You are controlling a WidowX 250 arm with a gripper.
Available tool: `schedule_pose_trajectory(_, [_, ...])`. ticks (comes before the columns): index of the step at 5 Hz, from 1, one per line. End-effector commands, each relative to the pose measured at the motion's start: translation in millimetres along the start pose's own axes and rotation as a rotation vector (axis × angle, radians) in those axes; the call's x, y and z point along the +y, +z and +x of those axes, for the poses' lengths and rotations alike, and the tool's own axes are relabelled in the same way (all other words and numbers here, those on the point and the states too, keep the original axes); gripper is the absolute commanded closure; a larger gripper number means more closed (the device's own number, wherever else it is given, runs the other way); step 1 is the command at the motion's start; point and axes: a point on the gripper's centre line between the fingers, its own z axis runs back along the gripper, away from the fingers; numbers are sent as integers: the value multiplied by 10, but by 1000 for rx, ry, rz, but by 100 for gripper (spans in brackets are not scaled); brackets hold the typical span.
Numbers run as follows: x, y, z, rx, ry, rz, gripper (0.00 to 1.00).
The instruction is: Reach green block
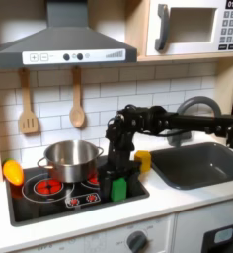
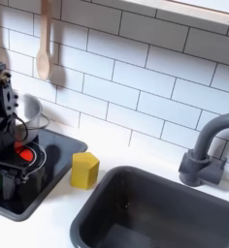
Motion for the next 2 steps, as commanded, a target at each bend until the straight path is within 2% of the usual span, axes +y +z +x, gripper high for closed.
schedule_pose_trajectory(1, [-45, 16, 0, -21, -29, -6, 0])
schedule_pose_trajectory(2, [8, -9, 10, -11, -22, 7, 0])
